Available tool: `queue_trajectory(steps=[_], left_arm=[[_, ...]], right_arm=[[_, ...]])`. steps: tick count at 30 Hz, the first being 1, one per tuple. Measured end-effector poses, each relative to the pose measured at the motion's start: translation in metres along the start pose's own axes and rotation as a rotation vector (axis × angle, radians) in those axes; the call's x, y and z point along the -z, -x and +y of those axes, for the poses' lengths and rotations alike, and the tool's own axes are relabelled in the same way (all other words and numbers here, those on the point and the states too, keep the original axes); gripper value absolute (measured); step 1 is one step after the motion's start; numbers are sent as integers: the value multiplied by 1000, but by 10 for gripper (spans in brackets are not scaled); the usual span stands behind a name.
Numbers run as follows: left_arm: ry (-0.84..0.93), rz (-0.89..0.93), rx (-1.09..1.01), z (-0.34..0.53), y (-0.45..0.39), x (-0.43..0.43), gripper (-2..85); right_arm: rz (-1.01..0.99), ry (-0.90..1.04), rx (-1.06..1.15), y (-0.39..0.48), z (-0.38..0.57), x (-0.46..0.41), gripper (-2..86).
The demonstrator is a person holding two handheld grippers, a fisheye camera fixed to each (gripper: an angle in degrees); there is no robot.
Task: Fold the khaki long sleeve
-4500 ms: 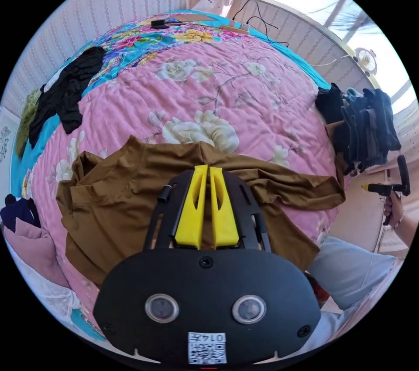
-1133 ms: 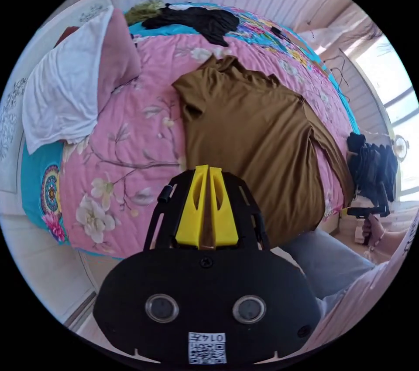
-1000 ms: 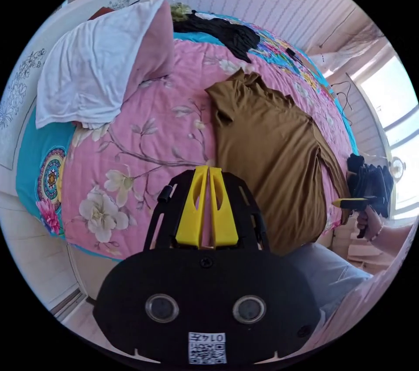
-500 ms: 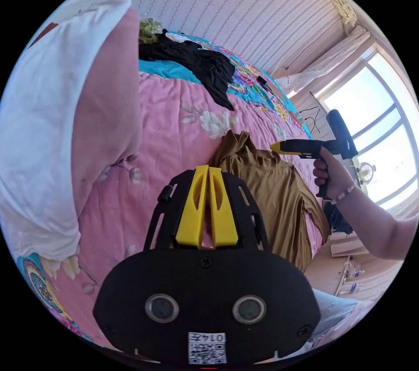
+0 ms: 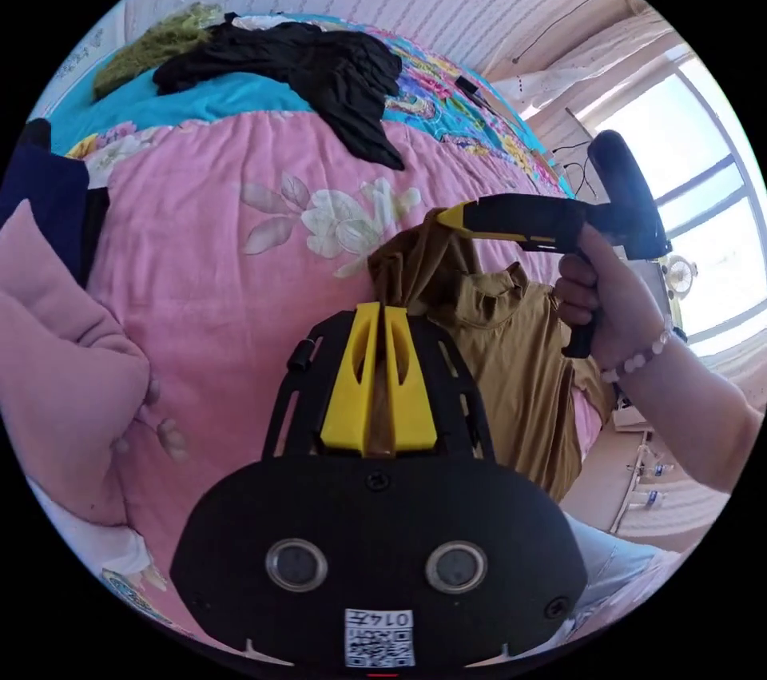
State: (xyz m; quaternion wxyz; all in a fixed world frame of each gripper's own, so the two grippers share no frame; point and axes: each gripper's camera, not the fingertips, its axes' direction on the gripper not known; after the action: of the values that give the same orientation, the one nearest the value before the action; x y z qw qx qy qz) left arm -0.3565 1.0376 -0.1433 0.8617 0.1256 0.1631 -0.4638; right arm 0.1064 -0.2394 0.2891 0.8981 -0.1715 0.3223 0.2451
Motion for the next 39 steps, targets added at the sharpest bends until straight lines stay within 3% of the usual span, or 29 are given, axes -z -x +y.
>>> queue_trajectory(steps=[7,11,13,15,18,22,28,33,35,39], left_arm=[[-311,79,77,164,28,138,-9],[-257,13,196,259,30,162,-7],[-151,-26,332,318,39,154,-1],[-72,-29,435,359,52,142,13],[27,-29,548,407,72,136,37],[1,-168,576,434,104,153,40],[-193,-268,538,419,167,171,49],[-106,-347,467,400,203,139,79],[-25,-350,451,404,215,119,66],[-36,-340,449,429,222,130,-1]], right_arm=[[-322,-3,485,154,8,24,2],[-586,194,676,241,52,-12,3],[-600,363,682,263,75,-52,4],[-449,542,623,274,104,-110,8],[-241,648,558,277,123,-146,13],[-166,548,543,288,116,-124,19],[192,322,411,297,83,-81,52],[179,216,156,282,54,-83,87],[206,211,123,281,46,-95,74],[216,279,126,293,31,-116,24]])
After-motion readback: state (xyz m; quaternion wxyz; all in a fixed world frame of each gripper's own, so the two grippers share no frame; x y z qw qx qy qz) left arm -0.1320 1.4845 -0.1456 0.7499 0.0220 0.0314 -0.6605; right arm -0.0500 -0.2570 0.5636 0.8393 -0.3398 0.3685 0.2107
